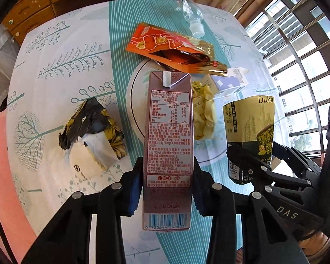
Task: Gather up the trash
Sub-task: 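Carry the chocolate box and pink carton over the bin with both tools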
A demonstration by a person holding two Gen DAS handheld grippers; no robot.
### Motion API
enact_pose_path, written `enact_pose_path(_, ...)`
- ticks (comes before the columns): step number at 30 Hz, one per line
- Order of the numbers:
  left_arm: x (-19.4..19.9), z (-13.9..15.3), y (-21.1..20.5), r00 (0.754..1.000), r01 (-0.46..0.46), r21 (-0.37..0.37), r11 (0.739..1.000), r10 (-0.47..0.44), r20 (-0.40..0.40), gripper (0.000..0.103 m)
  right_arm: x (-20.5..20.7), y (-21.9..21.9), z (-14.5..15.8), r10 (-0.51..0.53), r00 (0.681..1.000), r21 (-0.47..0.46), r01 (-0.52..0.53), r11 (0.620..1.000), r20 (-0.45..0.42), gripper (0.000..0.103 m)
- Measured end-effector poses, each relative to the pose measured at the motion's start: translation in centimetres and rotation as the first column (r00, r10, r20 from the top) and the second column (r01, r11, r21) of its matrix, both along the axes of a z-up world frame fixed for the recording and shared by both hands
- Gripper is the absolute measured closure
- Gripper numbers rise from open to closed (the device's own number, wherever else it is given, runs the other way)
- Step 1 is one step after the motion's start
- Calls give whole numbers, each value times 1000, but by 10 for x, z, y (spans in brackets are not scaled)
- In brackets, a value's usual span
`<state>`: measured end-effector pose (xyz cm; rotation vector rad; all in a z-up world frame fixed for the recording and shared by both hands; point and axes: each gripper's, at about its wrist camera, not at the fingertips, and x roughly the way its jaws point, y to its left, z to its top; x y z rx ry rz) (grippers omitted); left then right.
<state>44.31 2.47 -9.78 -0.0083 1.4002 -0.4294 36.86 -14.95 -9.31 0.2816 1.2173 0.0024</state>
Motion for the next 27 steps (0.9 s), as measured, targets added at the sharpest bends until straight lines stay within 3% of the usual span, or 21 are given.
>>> enact_pose_path(9,-35,39,7,998,-15,-23,1000,16,62,65,-28,-1,37,23,996,43,-26,999,81,21)
enact_pose_path(15,-78,70,5,991,-38,-15,999,40,130,65,-63,-9,62,54,990,57,-62,996,128,21)
enact_pose_path(22,-157,103,-11,969,-118,-29,993,121,215,65,-122,-25,84,140,975,61,-153,986,174,21)
enact_pose_path(27,-227,109,-28,952,-181,-48,982,187,243,65,-180,-40,93,222,955,53,-236,970,196,21)
